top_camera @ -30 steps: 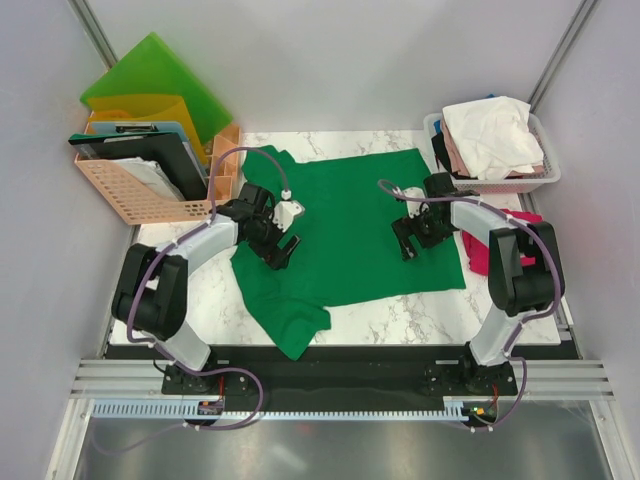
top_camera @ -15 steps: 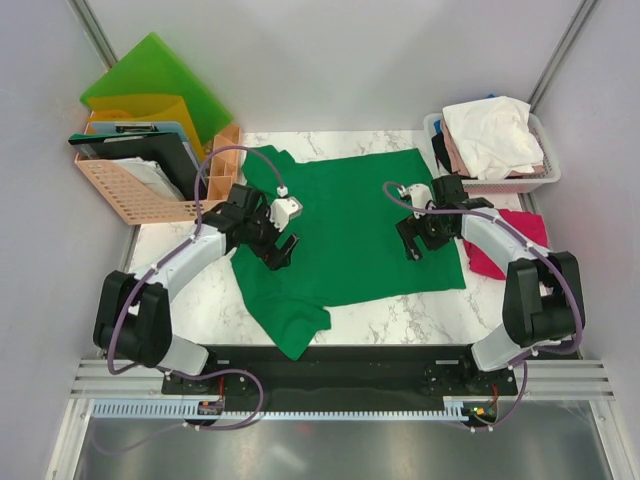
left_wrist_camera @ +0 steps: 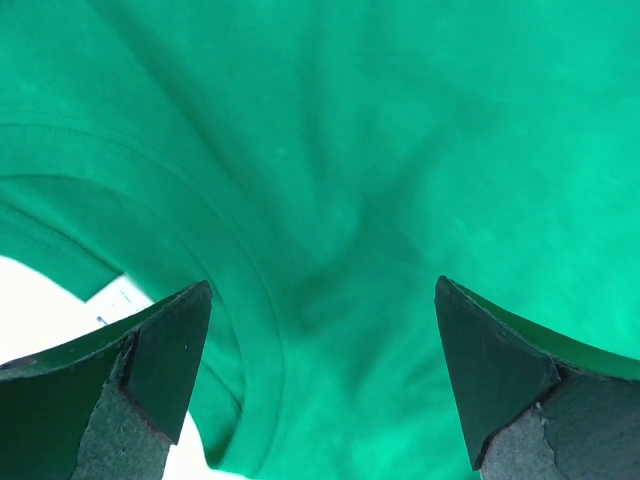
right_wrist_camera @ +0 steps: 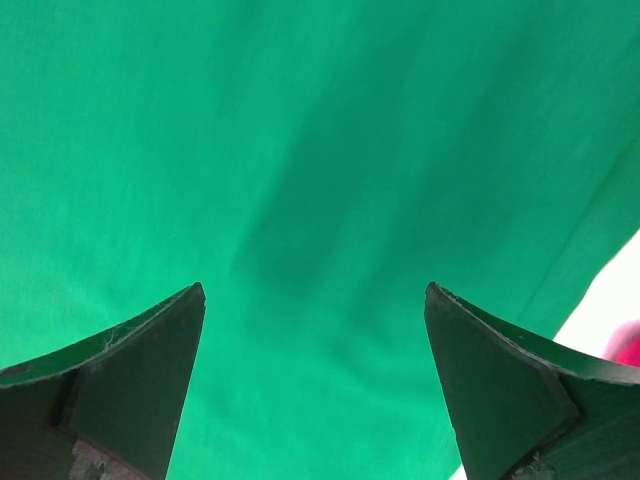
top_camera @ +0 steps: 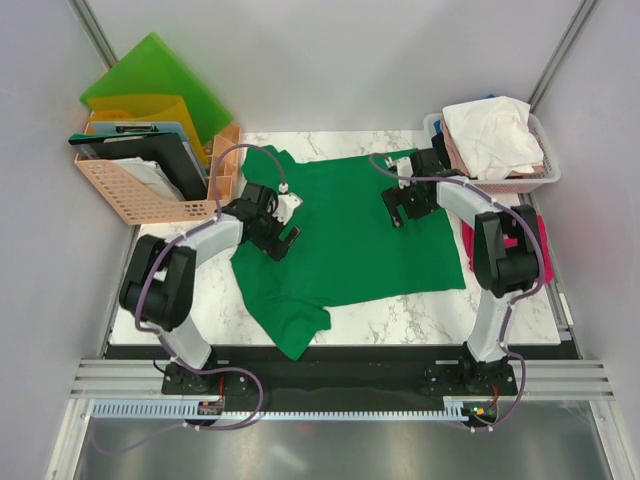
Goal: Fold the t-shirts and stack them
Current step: Flatten out the tshirt
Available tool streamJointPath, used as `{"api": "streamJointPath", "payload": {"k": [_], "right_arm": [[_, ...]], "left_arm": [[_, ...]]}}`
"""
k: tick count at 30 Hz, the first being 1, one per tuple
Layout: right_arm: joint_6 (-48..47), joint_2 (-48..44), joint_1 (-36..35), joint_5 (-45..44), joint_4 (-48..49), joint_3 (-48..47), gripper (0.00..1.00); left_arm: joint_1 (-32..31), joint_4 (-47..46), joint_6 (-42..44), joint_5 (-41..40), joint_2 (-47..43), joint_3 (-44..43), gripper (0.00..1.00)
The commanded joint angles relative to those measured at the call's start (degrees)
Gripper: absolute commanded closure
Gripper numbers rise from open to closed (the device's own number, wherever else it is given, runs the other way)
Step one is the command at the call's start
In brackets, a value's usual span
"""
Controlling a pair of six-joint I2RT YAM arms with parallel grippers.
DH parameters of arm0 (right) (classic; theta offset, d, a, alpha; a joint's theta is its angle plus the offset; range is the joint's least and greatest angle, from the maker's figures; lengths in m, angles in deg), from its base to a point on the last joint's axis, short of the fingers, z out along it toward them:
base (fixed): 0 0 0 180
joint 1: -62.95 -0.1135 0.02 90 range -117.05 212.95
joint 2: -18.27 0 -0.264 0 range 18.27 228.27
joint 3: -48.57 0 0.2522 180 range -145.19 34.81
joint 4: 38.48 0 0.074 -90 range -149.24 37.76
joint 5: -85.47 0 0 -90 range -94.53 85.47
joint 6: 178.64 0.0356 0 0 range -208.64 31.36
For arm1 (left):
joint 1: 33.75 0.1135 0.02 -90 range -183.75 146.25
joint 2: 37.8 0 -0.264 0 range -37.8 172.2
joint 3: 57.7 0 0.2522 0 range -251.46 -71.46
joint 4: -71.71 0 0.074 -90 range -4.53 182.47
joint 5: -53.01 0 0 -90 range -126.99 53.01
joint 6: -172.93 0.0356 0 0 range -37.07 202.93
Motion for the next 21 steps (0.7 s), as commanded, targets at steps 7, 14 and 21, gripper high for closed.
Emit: {"api": "streamJointPath", "payload": {"k": [7,14,21], "right_arm": [[4.98,6.5,-0.38,-4.77,2.37,-7.91,0.02],[4.53,8.44,-0.3,-4.95,4.13,-3.6,0.02],[4.62,8.0,-0.38,-3.72,5.18,0.27,0.02]], "left_arm": [[0.1,-5.26,-4.0,-8.75,6.05,-4.67,0.0],[0.1,-4.13,-4.27,-4.26,8.77,-4.05,0.0],[0.1,-4.3,-4.62,4.93,4.84,-0.73,0.0]]}}
